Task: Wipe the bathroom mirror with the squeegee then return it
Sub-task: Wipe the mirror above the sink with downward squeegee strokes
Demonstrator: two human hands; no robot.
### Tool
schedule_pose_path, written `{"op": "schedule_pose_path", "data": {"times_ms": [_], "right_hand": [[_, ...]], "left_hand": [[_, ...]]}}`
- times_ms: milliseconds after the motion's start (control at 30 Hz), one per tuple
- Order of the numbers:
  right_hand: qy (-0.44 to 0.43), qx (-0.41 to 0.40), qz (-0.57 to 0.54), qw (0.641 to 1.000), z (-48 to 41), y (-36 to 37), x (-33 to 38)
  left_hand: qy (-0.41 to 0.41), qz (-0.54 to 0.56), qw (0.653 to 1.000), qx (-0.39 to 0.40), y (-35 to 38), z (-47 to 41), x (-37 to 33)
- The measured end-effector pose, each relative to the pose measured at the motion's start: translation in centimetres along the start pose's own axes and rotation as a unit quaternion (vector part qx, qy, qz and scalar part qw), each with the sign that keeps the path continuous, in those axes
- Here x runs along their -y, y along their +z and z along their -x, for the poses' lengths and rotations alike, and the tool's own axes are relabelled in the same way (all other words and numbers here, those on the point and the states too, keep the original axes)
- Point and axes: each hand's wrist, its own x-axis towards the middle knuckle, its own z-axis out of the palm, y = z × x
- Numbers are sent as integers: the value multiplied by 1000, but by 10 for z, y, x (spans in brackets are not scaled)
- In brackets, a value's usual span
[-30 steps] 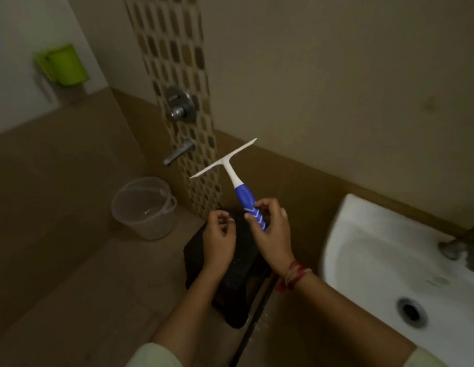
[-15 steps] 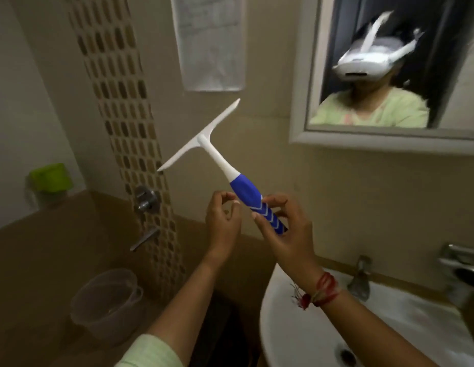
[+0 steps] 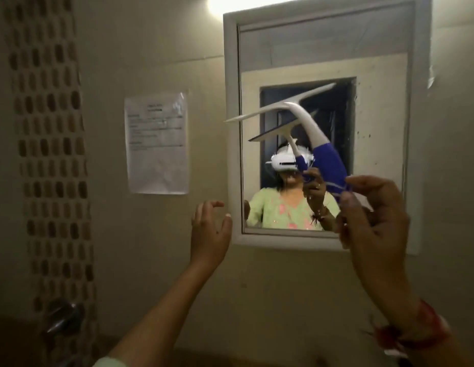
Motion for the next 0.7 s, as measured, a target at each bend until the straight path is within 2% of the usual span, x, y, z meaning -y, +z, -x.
{"op": "schedule_pose_path", "data": {"times_ms": [167,267,400,533,700], "right_hand": [[49,-54,-40,997,-48,4,-2],[74,-69,-95,990,-74,19,-7],[73,-73,-94,990,-101,48,-20],[64,-91,-72,991,-119,77,-33],[63,-113,-72,989,-133,106,-37]], "left_hand": [[28,-1,1000,13,23,-52,-7],[42,13,999,-18,36,-78,-9],[38,47,998,-17,56,-106,-2],[64,137,988,-17,70,-110,6],[43,142,989,-24,75,-111,13]]}}
